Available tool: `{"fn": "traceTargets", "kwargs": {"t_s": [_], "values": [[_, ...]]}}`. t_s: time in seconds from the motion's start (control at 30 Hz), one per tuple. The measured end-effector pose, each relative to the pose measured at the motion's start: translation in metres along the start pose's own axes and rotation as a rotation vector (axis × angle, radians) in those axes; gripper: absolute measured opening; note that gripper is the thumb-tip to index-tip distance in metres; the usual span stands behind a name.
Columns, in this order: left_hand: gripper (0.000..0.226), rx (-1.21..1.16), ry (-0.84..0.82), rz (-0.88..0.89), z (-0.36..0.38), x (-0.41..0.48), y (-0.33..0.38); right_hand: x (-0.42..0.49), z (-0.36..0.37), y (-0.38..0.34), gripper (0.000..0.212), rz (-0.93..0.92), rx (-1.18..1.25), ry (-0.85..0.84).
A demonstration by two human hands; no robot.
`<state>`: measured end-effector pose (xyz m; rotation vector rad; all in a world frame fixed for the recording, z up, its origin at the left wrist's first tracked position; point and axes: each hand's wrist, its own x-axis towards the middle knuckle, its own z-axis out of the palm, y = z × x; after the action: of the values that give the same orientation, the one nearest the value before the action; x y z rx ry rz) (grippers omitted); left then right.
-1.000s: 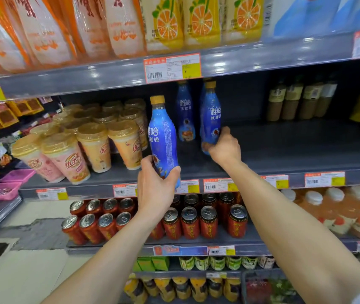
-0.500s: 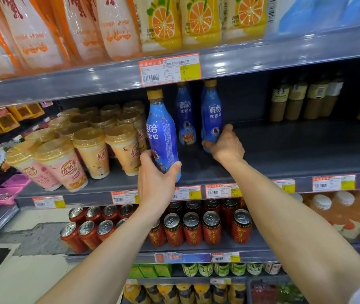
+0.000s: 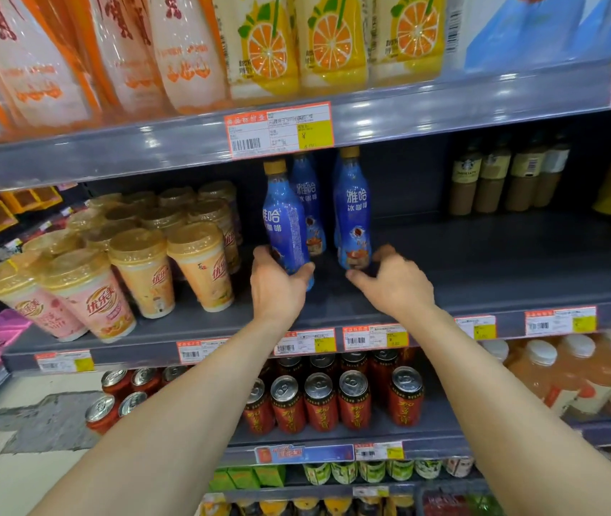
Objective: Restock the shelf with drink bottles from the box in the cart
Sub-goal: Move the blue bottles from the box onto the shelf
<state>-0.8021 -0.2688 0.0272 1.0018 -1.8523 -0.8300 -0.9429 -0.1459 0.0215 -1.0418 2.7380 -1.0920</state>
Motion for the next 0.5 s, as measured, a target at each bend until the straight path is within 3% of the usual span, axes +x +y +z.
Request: {"fn": "traceTargets", "kwargs": {"t_s": [0.17, 0.5], "values": [[0.063, 0.037, -0.075, 0.019, 0.02, 0.017, 0.0, -0.029, -0.018, 0.016, 0.067, -0.221, -0.079, -0.272], [0.064, 0.18, -0.091, 0.038, 0.029, 0.021, 0.002, -0.03, -0.02, 0.016, 0.057, -0.358, -0.232, -0.27]]}}
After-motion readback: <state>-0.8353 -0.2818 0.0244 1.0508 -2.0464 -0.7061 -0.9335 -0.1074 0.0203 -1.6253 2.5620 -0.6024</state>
